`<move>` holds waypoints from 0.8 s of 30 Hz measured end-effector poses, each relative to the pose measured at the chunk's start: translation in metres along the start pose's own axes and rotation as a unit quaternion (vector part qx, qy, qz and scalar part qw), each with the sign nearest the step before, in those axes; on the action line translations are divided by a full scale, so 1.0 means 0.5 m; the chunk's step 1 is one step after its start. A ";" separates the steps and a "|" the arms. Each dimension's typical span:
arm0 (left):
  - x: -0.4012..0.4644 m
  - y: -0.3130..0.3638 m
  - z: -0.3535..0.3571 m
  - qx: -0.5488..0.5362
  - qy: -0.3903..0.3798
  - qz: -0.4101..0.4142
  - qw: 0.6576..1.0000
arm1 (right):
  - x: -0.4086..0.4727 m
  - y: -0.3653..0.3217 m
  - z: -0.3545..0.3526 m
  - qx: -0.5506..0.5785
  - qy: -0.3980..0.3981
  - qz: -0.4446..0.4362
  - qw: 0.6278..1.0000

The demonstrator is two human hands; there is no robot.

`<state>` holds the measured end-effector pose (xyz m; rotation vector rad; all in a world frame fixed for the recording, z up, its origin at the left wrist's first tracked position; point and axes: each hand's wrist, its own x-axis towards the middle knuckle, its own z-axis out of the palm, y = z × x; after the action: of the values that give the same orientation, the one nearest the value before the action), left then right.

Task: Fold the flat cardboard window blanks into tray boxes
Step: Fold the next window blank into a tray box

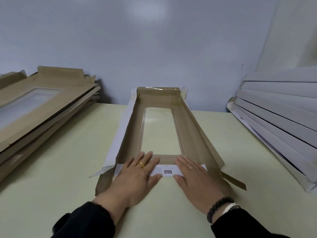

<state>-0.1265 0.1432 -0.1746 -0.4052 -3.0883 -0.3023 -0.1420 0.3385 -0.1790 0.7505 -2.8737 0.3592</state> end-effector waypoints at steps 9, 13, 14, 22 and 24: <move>-0.064 0.008 -0.041 -0.059 0.157 0.057 0.984 | -0.029 -0.042 -0.051 -0.078 0.180 -0.025 0.980; -0.087 0.012 -0.045 -0.054 0.172 0.057 0.982 | -0.047 -0.041 -0.041 -0.067 0.178 -0.038 0.981; -0.087 0.009 -0.041 -0.064 0.161 0.058 0.983 | -0.047 -0.042 -0.041 -0.058 0.174 -0.036 0.982; -0.076 0.018 -0.044 0.017 0.135 0.038 0.990 | -0.014 -0.045 -0.034 0.005 0.069 0.007 0.998; -0.080 0.023 -0.049 0.033 0.163 0.057 0.984 | -0.014 -0.049 -0.037 -0.015 0.067 0.002 0.998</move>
<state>-0.0853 0.1393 -0.1498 -0.4748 -2.7352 -0.2363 -0.1224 0.3259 -0.1579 0.6879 -2.7498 0.3522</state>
